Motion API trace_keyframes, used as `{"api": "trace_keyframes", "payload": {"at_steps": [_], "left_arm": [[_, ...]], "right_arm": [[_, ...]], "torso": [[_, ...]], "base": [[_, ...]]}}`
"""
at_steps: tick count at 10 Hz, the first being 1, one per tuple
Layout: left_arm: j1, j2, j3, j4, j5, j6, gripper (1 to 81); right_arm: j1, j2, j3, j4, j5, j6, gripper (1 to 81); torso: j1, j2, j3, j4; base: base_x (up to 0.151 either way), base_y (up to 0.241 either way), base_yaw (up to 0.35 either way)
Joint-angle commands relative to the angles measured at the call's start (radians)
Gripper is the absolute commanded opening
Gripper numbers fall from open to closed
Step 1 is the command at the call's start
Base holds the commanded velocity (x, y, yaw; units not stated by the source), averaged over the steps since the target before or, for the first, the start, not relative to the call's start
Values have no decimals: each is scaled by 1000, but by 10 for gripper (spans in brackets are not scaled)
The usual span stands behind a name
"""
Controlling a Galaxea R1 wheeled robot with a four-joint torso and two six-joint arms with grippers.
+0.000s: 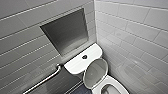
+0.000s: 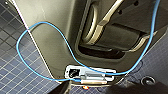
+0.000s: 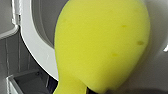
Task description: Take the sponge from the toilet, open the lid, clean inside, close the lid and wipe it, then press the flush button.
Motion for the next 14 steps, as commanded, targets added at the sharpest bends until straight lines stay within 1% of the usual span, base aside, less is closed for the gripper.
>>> {"api": "trace_keyframes", "payload": {"at_steps": [1,2,3,4,5,6,7,9,10,12,13,14], "left_arm": [[22,-5,0,-11,91,3,811],[22,-5,0,-11,91,3,811],[24,-5,0,-11,91,3,811],[24,-5,0,-11,89,3,811],[24,-5,0,-11,89,3,811],[24,-5,0,-11,89,3,811],[24,-5,0,-11,89,3,811],[22,-5,0,-9,89,3,811],[24,-5,0,-9,89,3,811],[24,-5,0,-9,89,3,811],[22,-5,0,-9,89,3,811],[24,-5,0,-9,89,3,811]], "right_arm": [[-66,-154,87,53,140,4,10],[-100,-193,90,64,187,5,10],[-115,-225,104,70,218,4,10],[-103,-250,146,66,219,2,10],[-63,-264,208,58,201,-1,10],[-14,-267,254,52,156,-9,10],[59,-253,286,52,42,-27,10],[206,-189,308,44,-151,-29,10],[279,-141,296,44,-241,-27,10],[413,-40,233,44,-335,-24,10],[463,26,182,46,-388,-21,10],[495,105,109,47,-413,-19,10]], "torso": [[0,0,0,0],[0,0,0,0],[0,0,0,0],[0,0,0,0],[0,0,0,0],[0,0,0,0],[0,0,0,0],[0,0,0,0],[-1,-1,0,0],[-2,-1,0,0],[-3,-1,0,0],[-3,-2,0,0]], "base": [[0,0,0],[0,0,0],[0,0,0],[0,0,0],[0,0,0],[0,0,0],[0,0,0],[0,0,0],[0,0,0],[0,0,0],[0,0,0],[0,0,0]]}}
